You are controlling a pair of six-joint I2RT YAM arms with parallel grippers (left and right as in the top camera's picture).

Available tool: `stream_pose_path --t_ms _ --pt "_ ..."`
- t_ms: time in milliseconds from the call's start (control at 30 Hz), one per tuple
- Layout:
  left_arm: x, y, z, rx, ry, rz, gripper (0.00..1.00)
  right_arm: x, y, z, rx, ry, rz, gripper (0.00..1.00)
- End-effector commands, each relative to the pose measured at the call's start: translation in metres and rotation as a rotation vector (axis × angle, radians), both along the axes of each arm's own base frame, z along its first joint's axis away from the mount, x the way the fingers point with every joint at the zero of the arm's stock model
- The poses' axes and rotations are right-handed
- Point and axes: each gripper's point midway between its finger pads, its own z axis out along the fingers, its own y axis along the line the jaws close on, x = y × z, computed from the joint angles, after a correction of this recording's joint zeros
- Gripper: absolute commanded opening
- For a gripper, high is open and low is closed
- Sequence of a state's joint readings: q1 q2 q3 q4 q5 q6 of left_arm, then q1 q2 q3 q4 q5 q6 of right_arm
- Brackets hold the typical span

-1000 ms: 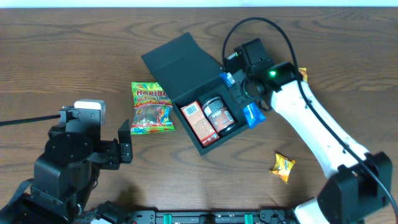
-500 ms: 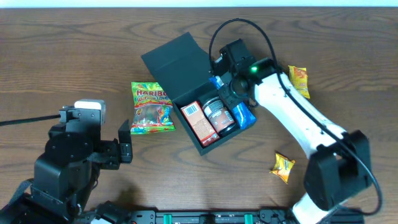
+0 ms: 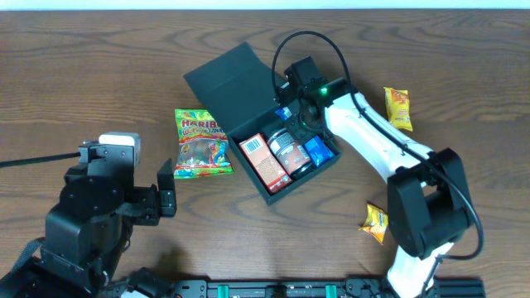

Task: Pack container
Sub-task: 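Carry the blue bar into the box beside the Pringles can, then lower the blue bar upright into the box's right side and release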

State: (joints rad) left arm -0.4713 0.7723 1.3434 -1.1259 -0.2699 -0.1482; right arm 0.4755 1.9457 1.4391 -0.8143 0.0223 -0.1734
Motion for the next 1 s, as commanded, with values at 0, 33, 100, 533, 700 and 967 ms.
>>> stream_pose_path --t_ms 0,33,100,533,700,967 --pt "0.000 0.005 0.005 0.018 -0.017 0.011 0.95 0.006 0.005 -0.003 0.009 -0.005 -0.001 0.15" --pt "0.000 0.005 0.005 0.018 -0.017 0.011 0.95 0.006 0.005 -0.006 0.006 0.000 -0.001 0.15" --pt "0.000 0.005 0.005 0.018 -0.017 0.011 0.95 0.005 0.004 -0.010 0.000 0.011 0.000 0.15" --pt "0.000 0.005 0.005 0.018 -0.017 0.011 0.95 0.000 0.000 -0.029 -0.033 0.049 -0.003 0.44" --pt "0.000 0.005 0.005 0.018 -0.017 0.011 0.95 0.003 -0.003 -0.024 -0.046 0.029 -0.008 0.60" --pt "0.000 0.005 0.005 0.018 -0.017 0.011 0.95 0.010 -0.004 0.020 -0.020 -0.077 -0.016 0.57"
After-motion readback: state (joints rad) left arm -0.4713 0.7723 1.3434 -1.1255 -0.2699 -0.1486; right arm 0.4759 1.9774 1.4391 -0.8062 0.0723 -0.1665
